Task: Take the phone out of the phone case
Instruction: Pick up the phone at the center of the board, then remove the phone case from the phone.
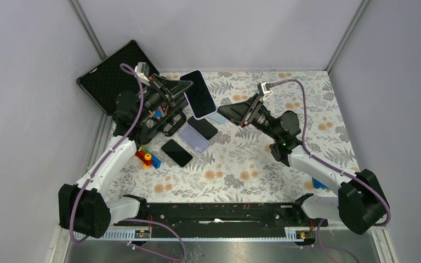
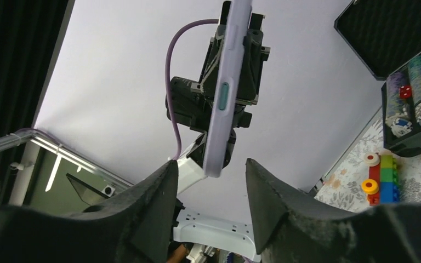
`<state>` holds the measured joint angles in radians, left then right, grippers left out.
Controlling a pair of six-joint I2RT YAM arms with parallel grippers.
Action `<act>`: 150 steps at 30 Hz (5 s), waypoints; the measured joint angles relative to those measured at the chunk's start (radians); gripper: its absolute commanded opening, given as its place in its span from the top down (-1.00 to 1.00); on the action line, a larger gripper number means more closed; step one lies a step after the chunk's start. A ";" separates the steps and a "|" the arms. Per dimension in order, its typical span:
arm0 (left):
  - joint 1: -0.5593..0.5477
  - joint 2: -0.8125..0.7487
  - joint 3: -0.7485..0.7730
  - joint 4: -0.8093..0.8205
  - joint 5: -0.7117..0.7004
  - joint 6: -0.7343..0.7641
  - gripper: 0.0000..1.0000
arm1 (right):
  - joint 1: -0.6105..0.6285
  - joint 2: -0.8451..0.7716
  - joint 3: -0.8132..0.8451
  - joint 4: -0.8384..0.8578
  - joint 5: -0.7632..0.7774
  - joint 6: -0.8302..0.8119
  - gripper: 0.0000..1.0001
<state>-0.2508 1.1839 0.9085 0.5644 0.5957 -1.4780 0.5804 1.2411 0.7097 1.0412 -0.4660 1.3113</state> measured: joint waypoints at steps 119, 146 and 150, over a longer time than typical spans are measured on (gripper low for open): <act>-0.039 0.387 -0.066 0.768 -0.259 -0.602 1.00 | 0.026 0.447 0.194 0.518 0.024 0.413 1.00; -0.063 0.366 -0.102 0.663 -0.222 -0.563 1.00 | 0.016 0.399 0.062 0.474 0.027 0.156 -0.69; -0.073 0.358 -0.102 0.660 -0.208 -0.557 1.00 | 0.015 0.323 0.007 0.447 0.029 0.060 -0.71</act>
<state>-0.3237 1.5417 0.8066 1.2243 0.3878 -2.0354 0.5957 1.5639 0.7170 1.4887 -0.4374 1.3712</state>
